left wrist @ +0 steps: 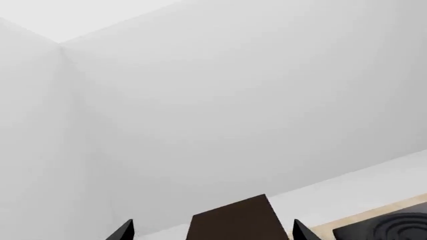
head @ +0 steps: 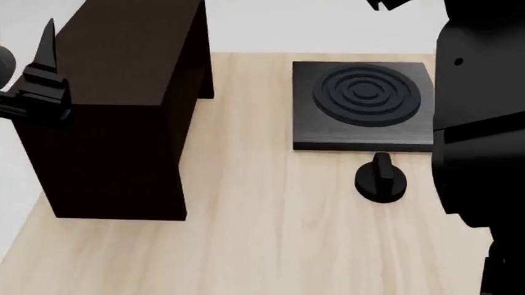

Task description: Put the frying pan under the cabinet shelf.

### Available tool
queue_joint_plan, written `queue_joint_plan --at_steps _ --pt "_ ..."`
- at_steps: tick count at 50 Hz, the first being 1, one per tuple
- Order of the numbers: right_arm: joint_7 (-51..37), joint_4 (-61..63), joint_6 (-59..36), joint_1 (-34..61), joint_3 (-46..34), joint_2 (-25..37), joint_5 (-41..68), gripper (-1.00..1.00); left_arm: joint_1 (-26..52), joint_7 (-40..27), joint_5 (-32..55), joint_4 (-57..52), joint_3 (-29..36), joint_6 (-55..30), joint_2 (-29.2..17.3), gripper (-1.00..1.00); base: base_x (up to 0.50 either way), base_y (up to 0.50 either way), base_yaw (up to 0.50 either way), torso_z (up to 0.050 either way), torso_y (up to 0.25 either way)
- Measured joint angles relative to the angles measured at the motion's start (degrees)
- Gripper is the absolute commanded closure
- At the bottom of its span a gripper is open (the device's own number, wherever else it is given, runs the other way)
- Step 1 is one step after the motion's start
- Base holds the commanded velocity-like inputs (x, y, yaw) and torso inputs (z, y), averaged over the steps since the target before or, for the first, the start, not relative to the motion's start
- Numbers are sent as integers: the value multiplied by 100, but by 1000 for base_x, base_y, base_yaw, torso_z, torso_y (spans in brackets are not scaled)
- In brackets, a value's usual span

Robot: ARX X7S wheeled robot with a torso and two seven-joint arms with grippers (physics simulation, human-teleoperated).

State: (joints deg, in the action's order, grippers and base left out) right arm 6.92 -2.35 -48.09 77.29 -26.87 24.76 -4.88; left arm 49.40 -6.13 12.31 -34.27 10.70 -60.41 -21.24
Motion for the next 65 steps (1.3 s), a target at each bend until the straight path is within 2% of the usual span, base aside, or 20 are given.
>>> queue_joint_plan --at_steps 3,35,65 --pt "-7 18 4 -10 0 18 -11 -100 1 -4 8 -3 14 -1 6 -100 0 -1 0 0 0" --pt "37 -28 63 91 -311 -22 -144 -100 -53 5 119 -34 -75 34 -33 -100 499 0 0 0 0" --pt "44 479 -200 -136 -151 191 -89 -100 106 -78 151 -100 43 -89 22 -100 500 0 0 0 1"
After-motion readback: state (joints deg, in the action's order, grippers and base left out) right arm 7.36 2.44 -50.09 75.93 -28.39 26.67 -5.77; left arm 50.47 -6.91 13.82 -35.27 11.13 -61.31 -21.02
